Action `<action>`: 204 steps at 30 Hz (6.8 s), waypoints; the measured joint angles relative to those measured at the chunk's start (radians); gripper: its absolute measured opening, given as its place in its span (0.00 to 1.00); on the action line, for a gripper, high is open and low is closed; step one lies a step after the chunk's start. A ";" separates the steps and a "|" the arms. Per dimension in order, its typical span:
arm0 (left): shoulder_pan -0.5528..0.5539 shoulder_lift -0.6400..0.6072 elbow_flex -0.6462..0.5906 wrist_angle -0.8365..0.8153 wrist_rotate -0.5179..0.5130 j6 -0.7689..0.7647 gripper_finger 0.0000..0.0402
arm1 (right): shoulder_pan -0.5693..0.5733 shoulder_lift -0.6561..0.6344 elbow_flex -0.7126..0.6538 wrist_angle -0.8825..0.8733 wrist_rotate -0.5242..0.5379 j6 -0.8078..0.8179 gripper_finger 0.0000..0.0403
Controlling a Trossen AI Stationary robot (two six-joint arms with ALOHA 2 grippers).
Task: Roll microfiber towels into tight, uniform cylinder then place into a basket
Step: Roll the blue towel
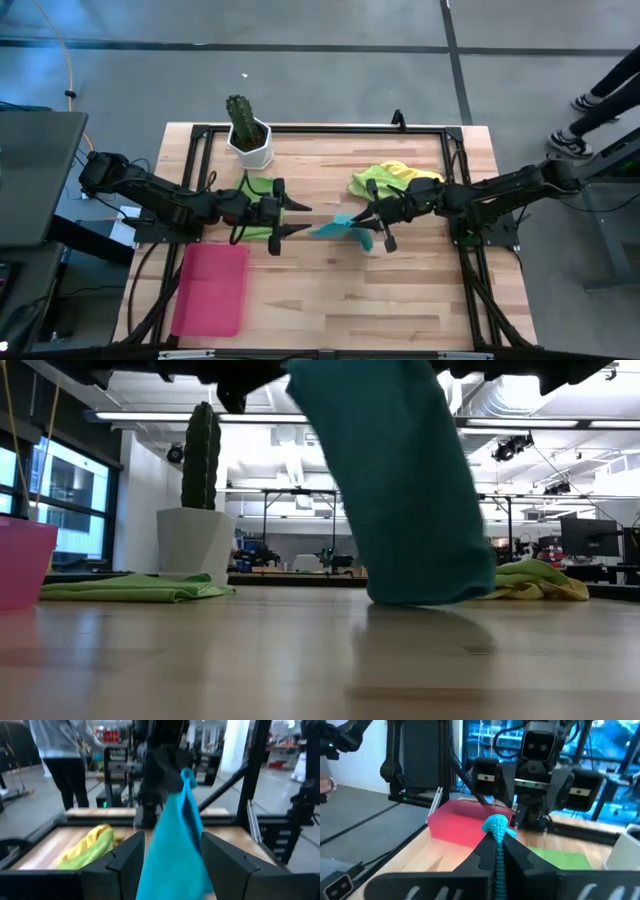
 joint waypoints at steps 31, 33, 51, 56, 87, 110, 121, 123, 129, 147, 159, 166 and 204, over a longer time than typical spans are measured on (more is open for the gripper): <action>-0.002 0.099 0.001 0.092 0.184 -0.088 0.46 | 0.000 0.298 0.447 -0.432 -0.068 -0.218 0.00; -0.009 0.099 0.001 0.071 0.224 -0.108 0.46 | 0.000 0.302 0.462 -0.454 -0.053 -0.218 0.00; -0.072 0.099 0.001 -0.137 0.156 -0.194 0.25 | 0.007 0.299 0.464 -0.478 -0.044 -0.228 0.00; -0.072 0.099 0.001 -0.137 0.110 -0.197 0.10 | 0.010 0.298 0.464 -0.478 -0.044 -0.217 0.00; 0.078 0.099 0.636 -1.096 -0.376 0.206 0.00 | -0.167 0.144 0.466 -0.599 0.400 -0.312 0.00; 0.203 0.099 0.657 -0.977 -0.588 0.491 0.00 | -0.362 0.150 0.465 -0.371 0.195 -0.463 0.00; 0.223 0.098 0.656 -1.024 -0.481 0.359 0.00 | -0.445 0.176 0.464 -0.407 -0.003 -0.243 0.00; 0.196 0.097 0.641 -1.083 -0.391 0.226 0.00 | -0.432 0.210 0.464 -0.488 -0.045 -0.154 0.00; 0.075 0.109 0.507 -1.126 -0.171 -0.045 0.00 | -0.323 0.349 0.464 -0.639 -0.097 -0.037 0.00; -0.183 0.389 0.417 -0.905 -0.068 -0.296 0.00 | -0.057 0.541 0.463 -0.654 -0.097 0.205 0.03; -0.238 0.447 0.423 -0.863 -0.059 -0.405 0.00 | 0.022 0.558 0.351 -0.535 0.024 0.302 0.26; -0.245 0.447 0.420 -0.853 0.010 -0.482 0.00 | 0.041 0.554 0.277 -0.435 0.024 0.333 0.39; -0.242 0.608 0.416 -0.728 0.102 -0.639 0.08 | 0.174 0.422 0.025 -0.123 0.006 0.247 0.40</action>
